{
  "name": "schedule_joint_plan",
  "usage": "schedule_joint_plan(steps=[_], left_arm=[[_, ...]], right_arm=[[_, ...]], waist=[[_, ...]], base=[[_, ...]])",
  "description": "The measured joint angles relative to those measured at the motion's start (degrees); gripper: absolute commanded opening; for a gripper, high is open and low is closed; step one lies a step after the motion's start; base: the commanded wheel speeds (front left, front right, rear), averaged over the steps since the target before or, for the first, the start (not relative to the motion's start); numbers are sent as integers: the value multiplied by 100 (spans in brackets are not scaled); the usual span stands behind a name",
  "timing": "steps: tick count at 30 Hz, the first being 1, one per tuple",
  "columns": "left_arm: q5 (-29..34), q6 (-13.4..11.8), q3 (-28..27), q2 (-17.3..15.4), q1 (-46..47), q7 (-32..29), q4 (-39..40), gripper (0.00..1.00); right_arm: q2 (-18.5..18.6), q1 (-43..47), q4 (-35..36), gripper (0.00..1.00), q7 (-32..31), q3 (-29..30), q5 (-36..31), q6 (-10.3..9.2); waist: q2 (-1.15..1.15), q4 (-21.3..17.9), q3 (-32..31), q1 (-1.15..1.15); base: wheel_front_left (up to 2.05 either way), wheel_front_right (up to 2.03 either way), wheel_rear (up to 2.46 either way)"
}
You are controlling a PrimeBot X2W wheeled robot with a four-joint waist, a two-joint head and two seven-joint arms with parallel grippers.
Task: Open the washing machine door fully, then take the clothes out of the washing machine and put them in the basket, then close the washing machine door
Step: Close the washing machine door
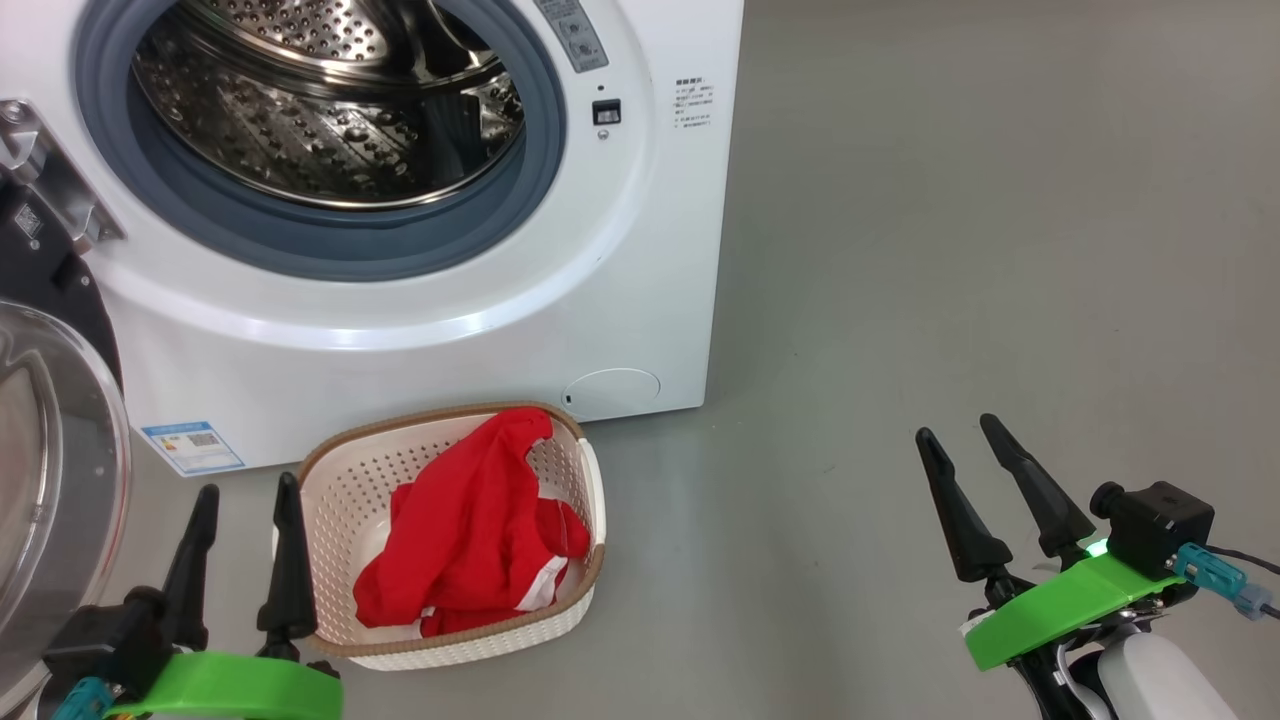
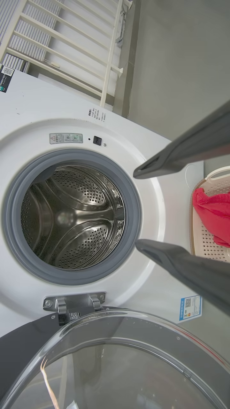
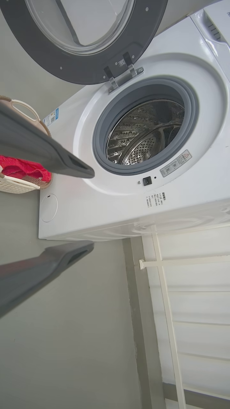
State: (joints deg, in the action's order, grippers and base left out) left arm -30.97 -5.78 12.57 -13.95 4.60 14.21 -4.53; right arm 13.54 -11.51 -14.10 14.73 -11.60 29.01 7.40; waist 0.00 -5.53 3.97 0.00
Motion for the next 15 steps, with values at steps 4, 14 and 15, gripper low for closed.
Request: schedule_joint_plan(steps=[4,14,15], left_arm=[[0,-1,13,0,0,0,1,100],[0,-2,24,-5,0,2,-1,100],[0,-2,24,-7,0,5,-2,100]], right_arm=[[0,0,5,100,0,4,0,0],[0,0,15,100,0,12,0,0],[0,0,15,100,0,12,0,0]], waist=[[0,13,0,0],[0,45,17,0],[0,46,16,0]], base=[[0,0,0],[0,0,0],[0,0,0]])
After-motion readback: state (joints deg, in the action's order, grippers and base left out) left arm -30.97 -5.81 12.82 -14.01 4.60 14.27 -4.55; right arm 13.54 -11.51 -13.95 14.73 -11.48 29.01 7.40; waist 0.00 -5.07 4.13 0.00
